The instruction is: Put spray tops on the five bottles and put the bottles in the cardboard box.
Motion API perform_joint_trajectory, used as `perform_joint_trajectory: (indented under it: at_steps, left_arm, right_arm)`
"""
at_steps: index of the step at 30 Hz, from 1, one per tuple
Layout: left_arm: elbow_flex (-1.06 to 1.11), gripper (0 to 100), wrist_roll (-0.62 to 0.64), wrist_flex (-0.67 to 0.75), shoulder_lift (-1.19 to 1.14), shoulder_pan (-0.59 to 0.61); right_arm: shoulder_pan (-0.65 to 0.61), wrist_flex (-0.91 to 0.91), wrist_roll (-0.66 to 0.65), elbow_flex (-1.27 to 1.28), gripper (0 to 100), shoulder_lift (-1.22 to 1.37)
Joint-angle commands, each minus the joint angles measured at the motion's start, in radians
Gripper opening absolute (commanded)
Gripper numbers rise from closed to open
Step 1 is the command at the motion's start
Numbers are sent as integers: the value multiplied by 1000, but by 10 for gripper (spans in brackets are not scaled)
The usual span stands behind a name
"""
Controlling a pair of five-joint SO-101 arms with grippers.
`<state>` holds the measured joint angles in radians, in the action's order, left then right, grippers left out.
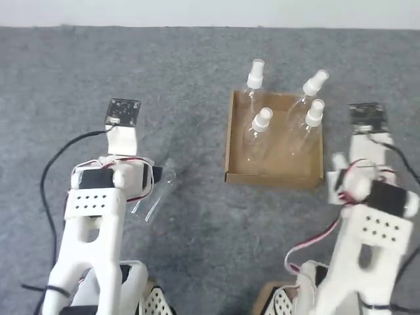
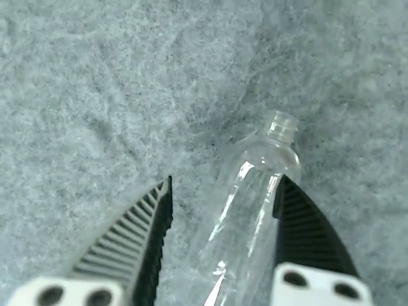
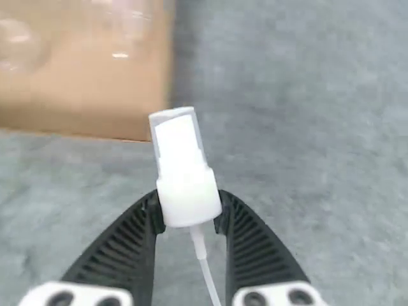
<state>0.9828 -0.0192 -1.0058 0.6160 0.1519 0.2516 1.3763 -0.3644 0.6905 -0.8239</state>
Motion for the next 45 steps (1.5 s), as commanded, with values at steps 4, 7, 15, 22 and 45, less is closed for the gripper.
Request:
perform_joint_trajectory:
  at_steps: [4,7,15,22,45]
  left_arm:
    - [-4,235,98,20,46,-2]
    - [4,235,112,51,46,2]
    - [47,235,114,127,46,2]
    - [44,235,112,132,46,3]
    - [13,235,117,187,46,192]
  right_arm:
    - [-321,73,129,-91,17,-50]
    - [-484,76,192,-92,18,-50]
    - [-742,77,164,-89,20,-48]
    - [-911,74,164,-117,20,94]
    - [-1000,-309,664,-273,21,463]
